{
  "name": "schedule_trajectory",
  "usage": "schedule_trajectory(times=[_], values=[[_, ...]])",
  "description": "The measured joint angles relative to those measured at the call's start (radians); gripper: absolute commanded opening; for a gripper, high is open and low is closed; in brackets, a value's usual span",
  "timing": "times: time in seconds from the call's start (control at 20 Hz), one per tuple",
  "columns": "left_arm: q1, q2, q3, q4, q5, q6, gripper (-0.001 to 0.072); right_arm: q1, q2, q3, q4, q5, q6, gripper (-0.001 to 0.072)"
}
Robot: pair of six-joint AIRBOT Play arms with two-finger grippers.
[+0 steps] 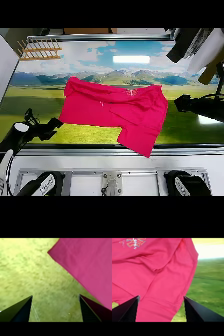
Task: Fold the clothes and pants, and hang the long-sleeved shirts on hangers.
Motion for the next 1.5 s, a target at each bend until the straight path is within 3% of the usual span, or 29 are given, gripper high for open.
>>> schedule_trajectory(times=[0.3,0.35,0.4,0.5,0.55,0.9,1.1,1.35,1.4,1.5], values=[[-0.09,-0.194,0.149,-0.042,0.051,-0.012,0.0622,0.0,0.003,-0.006,0.003,0.0,0.01,0.0611],[-0.109,-0.221,0.175,-0.044,0.061,-0.02,0.0588,0.0,0.003,-0.008,0.003,0.0,0.011,0.0611],[-0.126,-0.243,0.196,-0.047,0.072,-0.033,0.0375,0.0,0.003,-0.013,0.003,0.0,0.011,0.0611],[-0.152,-0.283,0.23,-0.037,0.087,-0.053,0.0032,-0.002,0.003,-0.03,0.003,0.0,0.012,0.0611],[-0.161,-0.294,0.246,-0.037,0.094,-0.059,0.0008,-0.006,0.003,-0.045,0.003,0.0,0.014,0.0611],[-0.177,-0.249,0.306,-0.035,0.096,-0.021,0.0008,-0.241,-0.114,-0.274,0.05,-0.013,0.024,0.0611],[-0.177,-0.219,0.311,-0.034,0.086,0.009,0.0008,-0.336,-0.332,-0.362,0.201,-0.073,-0.1,0.061],[-0.177,-0.21,0.312,-0.034,0.082,0.019,0.0008,-0.278,-0.552,-0.383,0.401,-0.153,-0.227,0.0607],[-0.177,-0.209,0.312,-0.034,0.081,0.02,0.0008,-0.252,-0.576,-0.383,0.43,-0.164,-0.242,0.0585],[-0.177,-0.209,0.313,-0.034,0.082,0.02,0.0008,-0.204,-0.606,-0.383,0.463,-0.19,-0.26,0.0403]])
